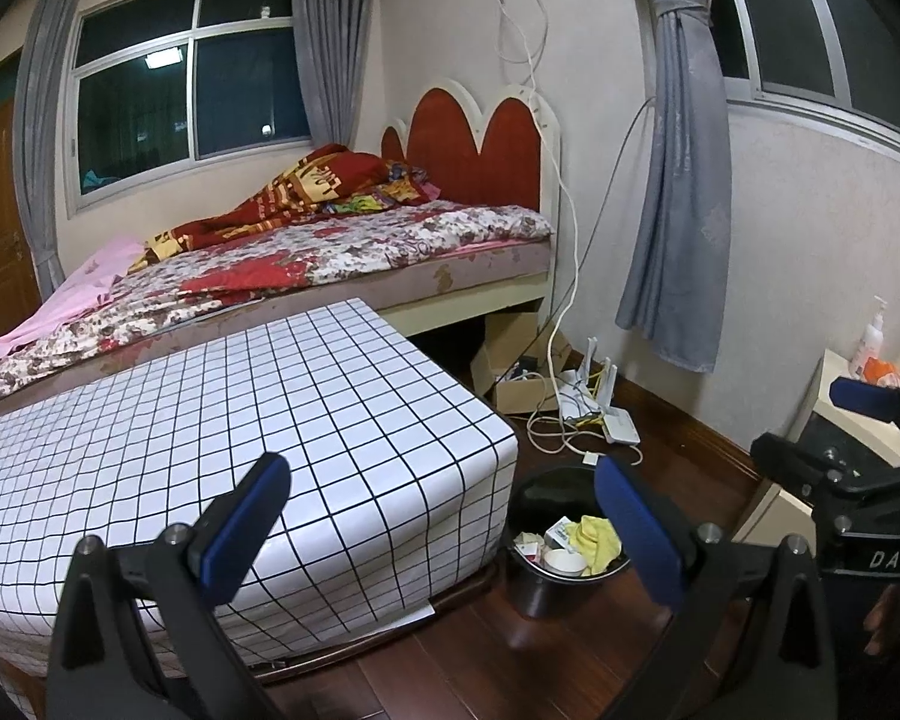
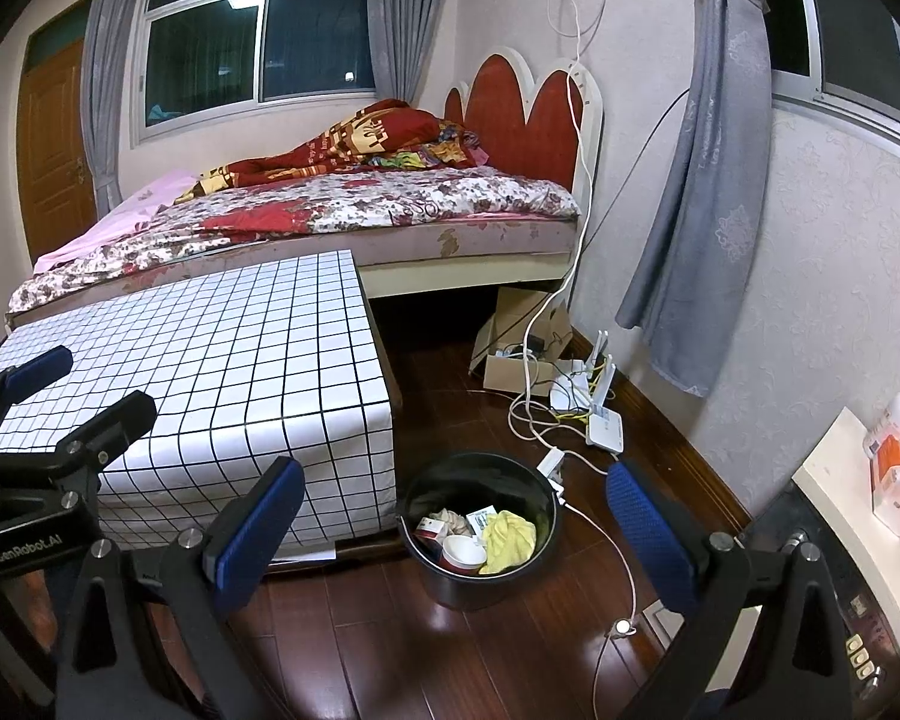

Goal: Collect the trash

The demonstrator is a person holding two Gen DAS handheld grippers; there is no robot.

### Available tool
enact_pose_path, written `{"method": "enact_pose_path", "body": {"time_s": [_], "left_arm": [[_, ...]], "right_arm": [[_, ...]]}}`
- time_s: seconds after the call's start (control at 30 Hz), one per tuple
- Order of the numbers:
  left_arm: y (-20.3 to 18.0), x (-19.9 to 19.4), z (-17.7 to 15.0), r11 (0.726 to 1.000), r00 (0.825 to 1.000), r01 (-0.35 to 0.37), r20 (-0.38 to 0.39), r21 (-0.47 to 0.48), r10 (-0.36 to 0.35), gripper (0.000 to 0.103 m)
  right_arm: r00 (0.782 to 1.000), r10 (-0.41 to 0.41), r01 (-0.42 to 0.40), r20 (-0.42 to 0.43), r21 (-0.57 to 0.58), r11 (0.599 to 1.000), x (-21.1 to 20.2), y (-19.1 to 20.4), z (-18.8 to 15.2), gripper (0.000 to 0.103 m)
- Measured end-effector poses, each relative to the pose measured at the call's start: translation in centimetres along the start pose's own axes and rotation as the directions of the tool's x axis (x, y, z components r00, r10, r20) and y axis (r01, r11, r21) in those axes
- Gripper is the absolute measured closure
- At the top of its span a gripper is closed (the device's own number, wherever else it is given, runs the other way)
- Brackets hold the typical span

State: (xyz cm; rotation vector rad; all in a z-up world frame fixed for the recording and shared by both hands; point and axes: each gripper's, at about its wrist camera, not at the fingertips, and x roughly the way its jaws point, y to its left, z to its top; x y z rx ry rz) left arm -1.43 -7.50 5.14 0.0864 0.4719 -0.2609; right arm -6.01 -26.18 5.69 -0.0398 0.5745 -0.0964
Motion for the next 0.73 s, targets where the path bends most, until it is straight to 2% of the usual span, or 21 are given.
{"method": "enact_pose_path", "body": {"time_s": [0.33, 0.67, 0.73], "left_arm": [[-0.1, 0.13, -0.15, 0.999, 0.999, 0.032, -0.019, 0.006, -0.031, 0.001], [-0.24, -0.39, -0.03, 0.999, 0.999, 0.043, 0.018, 0.013, -0.043, 0.001], [-0.34, -0.36, -0.07, 0.997, 0.997, 0.074, 0.01, 0.014, -0.074, 0.001]], "right_arm": [[1.0, 0.0, 0.0, -0.001, 0.001, 1.0, -0.03, -0.12, -0.04, 0.001], [1.0, -0.001, 0.001, -0.002, 0.003, 1.0, -0.06, -0.22, -0.14, 0.001], [1.0, -0.001, 0.001, -0.002, 0.003, 1.0, -0.07, -0.27, -0.15, 0.001]]}}
